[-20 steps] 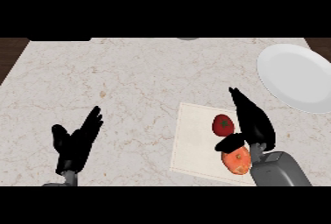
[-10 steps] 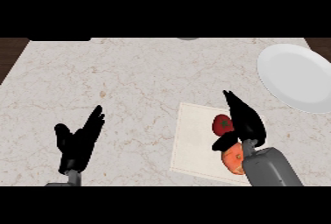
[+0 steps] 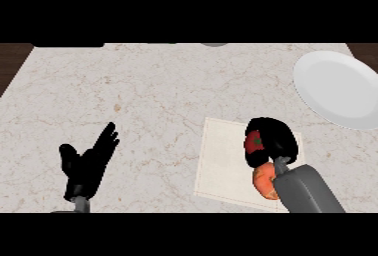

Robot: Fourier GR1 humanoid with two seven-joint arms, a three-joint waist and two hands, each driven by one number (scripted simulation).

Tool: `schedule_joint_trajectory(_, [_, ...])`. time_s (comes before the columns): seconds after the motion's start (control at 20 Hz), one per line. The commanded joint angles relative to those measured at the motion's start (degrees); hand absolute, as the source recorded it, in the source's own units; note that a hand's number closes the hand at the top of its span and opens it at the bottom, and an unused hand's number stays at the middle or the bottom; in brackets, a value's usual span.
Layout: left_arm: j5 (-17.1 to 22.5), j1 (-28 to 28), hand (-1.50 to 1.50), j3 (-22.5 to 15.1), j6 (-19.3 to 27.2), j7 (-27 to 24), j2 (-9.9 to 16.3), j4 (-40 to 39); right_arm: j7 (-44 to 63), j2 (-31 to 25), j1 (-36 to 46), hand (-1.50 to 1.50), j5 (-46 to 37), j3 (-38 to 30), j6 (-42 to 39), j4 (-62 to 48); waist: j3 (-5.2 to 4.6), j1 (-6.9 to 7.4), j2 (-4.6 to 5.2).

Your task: Pick the tomato from the placemat and place it in the plate

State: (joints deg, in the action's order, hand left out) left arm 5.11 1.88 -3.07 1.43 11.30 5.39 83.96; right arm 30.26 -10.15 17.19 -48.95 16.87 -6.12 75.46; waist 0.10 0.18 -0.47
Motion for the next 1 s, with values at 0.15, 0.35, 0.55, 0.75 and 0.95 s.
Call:
schedule_joint_trajectory(0.15, [-0.1, 0.4, 0.00, 0.4, -0.5, 0.2, -0.7, -2.1, -2.1, -0.9, -2.6, 1.50, -5.6, 0.5, 4.4, 4.8, -0.12, -0.41, 0.41])
schedule_joint_trajectory(0.35, [-0.5, 1.0, 0.00, 0.2, 0.6, 4.4, 0.1, 1.0, -13.8, -4.0, -11.3, 1.50, -2.2, 4.9, 6.3, 16.8, -0.11, -1.53, 0.09])
schedule_joint_trajectory(0.55, [-0.7, 1.1, 0.00, 0.7, 1.1, 2.1, -0.5, -0.1, -25.9, -8.0, -18.4, 1.50, 1.3, 9.3, 8.0, 28.2, -0.11, -2.84, -0.17])
schedule_joint_trajectory(0.75, [0.1, 1.3, 0.00, 1.1, -0.1, 0.5, -0.6, -1.5, -30.2, -12.9, -25.4, 1.50, 4.8, 1.7, 14.3, 38.6, -0.10, -2.20, 0.15])
schedule_joint_trajectory(0.95, [-1.8, 2.2, 0.00, -1.1, 1.8, 2.9, -1.9, 1.6, -30.7, -11.4, -31.0, 1.50, 12.8, -5.5, 16.8, 43.3, -0.05, -1.40, 0.25])
